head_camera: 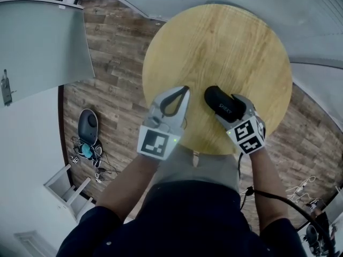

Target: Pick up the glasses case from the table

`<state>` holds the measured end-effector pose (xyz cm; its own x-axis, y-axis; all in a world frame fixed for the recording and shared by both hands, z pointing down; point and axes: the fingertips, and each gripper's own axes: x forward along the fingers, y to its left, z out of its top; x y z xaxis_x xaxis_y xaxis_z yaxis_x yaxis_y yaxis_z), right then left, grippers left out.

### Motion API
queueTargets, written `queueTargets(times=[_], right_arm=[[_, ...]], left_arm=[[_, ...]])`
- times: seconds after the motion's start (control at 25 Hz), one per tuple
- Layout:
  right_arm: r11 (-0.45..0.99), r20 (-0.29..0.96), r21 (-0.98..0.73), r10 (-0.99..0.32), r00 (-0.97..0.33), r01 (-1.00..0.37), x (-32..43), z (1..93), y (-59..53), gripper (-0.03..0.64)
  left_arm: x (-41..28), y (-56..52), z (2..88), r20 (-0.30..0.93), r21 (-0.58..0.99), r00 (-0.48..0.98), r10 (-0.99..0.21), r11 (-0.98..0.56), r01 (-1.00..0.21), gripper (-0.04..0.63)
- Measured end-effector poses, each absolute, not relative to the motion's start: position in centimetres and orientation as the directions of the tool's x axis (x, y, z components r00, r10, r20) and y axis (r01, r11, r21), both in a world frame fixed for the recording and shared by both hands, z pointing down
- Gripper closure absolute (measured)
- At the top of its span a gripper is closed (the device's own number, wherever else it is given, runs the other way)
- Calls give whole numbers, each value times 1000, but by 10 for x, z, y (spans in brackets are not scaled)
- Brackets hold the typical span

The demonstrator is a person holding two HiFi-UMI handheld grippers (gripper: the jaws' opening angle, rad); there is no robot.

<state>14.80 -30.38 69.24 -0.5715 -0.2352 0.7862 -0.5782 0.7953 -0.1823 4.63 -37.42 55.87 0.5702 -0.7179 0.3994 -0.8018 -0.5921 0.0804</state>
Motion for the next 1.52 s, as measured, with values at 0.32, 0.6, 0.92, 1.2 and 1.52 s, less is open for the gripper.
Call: queueTargets(times=[0.32,0.6,0.92,1.2,1.52], right_arm=[[666,684,-253,-390,-617,-702,172,627,-293,259],[610,581,-236,-535,-613,-757,185,538,-288,259],[542,451,-199,-689,-568,-816,216,448,-274,259],[466,324,-139,-813,-485,-874,255,387,-269,259],[435,241,-118,-860,-451,-893,264,357,-262,259]], left_arm=[[48,-361,518,365,87,597,-715,-612,-786,592],[65,-353,461,314,68,655,-688,-672,-738,592],[82,-342,390,221,16,701,-678,-717,-697,592],[87,-327,344,160,-48,714,-681,-728,-684,592],[84,-326,319,103,-90,720,-687,-727,-681,592]])
